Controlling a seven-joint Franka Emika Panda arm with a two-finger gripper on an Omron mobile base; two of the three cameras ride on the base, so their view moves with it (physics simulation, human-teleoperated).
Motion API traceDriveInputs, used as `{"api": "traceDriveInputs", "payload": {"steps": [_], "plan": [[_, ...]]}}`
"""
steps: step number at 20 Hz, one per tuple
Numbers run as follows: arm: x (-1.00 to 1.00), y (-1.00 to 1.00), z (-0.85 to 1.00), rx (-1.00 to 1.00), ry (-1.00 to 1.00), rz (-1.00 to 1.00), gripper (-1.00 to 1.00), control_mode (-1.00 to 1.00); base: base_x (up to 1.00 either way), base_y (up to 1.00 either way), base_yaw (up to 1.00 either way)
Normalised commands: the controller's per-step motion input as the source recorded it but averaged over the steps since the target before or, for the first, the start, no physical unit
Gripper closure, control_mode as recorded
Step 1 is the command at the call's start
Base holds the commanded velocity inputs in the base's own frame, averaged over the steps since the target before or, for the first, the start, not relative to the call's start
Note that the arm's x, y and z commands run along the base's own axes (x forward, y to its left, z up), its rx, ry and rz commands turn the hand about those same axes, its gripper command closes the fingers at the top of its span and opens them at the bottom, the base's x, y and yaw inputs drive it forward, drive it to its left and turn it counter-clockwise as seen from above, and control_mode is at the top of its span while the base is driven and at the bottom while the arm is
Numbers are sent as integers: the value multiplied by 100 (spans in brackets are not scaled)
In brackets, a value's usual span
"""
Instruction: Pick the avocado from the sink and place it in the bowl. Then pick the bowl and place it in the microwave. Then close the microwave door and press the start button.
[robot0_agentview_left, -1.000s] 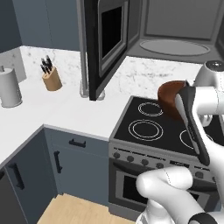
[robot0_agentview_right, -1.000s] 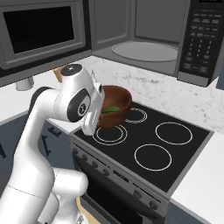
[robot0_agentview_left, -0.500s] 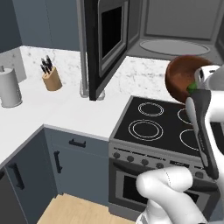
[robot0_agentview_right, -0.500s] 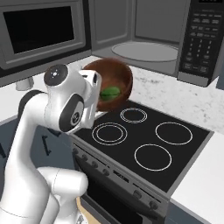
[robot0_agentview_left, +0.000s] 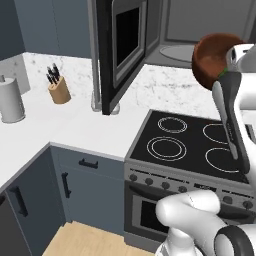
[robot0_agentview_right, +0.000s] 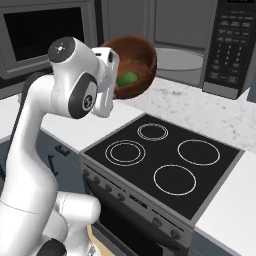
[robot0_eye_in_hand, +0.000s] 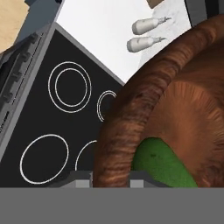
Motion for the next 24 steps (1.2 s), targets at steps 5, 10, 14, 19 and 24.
{"api": "traceDriveInputs", "payload": {"steps": [5,10,14,19,24], "plan": [[80,-10,34,0,1,-1,100,-100,0,0,0],[100,-21,9,0,2,0,100,-100,0,0,0],[92,-34,5,0,-1,0,100,-100,0,0,0],[86,-33,1,1,-1,0,100,-100,0,0,0],[65,-35,0,2,1,0,100,-100,0,0,0]]}}
